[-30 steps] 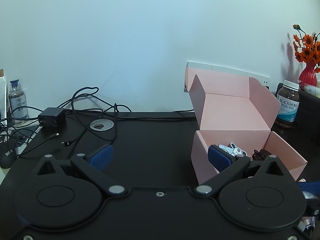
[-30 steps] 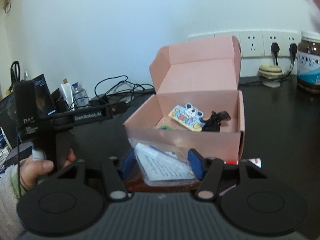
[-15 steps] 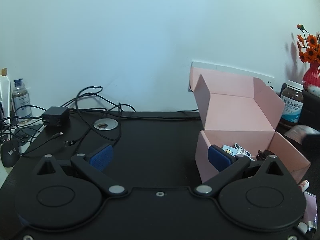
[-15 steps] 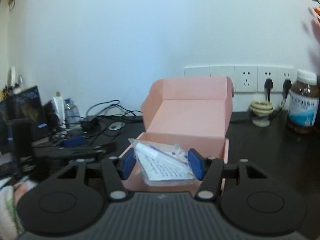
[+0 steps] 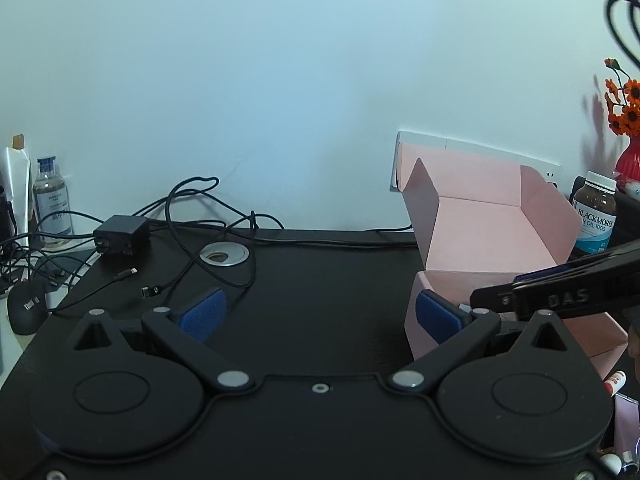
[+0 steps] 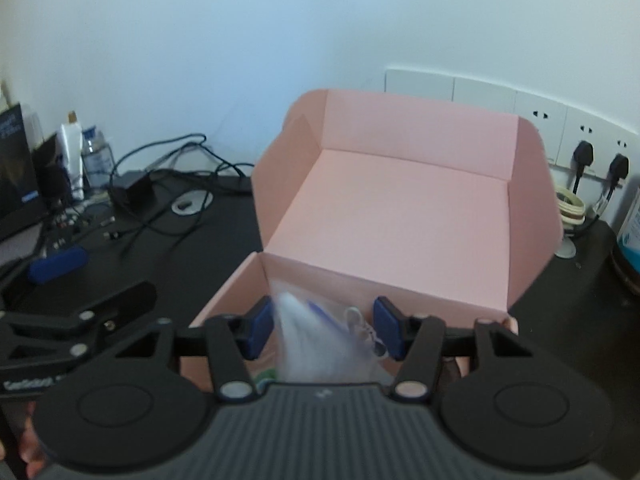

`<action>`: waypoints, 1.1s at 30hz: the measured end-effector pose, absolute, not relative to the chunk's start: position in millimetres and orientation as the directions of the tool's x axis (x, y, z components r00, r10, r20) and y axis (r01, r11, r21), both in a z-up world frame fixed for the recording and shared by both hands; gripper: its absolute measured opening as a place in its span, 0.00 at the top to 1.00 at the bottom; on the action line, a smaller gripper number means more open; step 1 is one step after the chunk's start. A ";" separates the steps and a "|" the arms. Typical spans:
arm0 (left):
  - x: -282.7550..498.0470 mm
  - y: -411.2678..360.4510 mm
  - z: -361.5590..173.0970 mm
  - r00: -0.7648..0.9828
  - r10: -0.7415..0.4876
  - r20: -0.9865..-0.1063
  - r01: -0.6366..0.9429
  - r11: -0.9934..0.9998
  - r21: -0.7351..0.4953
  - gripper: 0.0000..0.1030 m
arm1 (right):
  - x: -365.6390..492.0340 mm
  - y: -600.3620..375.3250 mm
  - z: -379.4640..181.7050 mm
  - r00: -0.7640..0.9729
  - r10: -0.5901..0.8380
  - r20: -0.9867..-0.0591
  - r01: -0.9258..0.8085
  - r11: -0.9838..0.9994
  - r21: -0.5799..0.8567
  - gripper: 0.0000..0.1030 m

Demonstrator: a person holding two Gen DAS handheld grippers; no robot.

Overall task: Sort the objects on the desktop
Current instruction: 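Lower the bag into the pink box and open the right gripper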

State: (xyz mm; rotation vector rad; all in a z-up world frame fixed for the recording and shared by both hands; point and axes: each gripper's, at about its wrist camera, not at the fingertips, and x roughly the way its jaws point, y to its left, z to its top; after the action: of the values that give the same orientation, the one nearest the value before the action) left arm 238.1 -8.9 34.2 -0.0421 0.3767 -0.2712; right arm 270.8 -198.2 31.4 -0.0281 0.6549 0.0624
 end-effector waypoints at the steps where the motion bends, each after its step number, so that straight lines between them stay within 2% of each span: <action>1: 238.3 -8.3 34.6 0.894 -0.270 -0.357 0.253 0.963 -0.094 0.00 | 271.9 -196.9 31.1 0.788 0.052 -0.614 -0.071 0.997 -0.007 0.48; 15: 239.1 -3.4 35.7 0.890 -0.278 -0.360 0.246 0.960 -0.132 0.00 | 293.0 -195.5 16.3 0.700 0.084 -0.709 -0.071 0.996 0.049 0.48; 21: 239.2 -3.0 35.1 0.891 -0.277 -0.360 0.246 0.960 -0.131 0.00 | 289.2 -211.6 29.8 0.701 0.129 -0.701 -0.057 0.991 0.125 0.48; 28: 238.8 -4.7 35.5 0.891 -0.281 -0.356 0.251 0.959 -0.129 0.00 | 280.9 -222.8 40.0 0.691 0.131 -0.711 -0.074 0.991 0.111 0.49; 33: 237.6 -7.6 34.3 0.892 -0.277 -0.357 0.255 0.961 -0.109 0.00 | 280.9 -214.4 32.1 0.668 0.113 -0.736 -0.094 0.993 0.067 0.73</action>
State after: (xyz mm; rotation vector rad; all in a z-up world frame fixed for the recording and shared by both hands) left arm 237.6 -7.6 34.3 -0.0600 0.3787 -0.2762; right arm 280.9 -214.4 32.1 0.0244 0.8317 0.1169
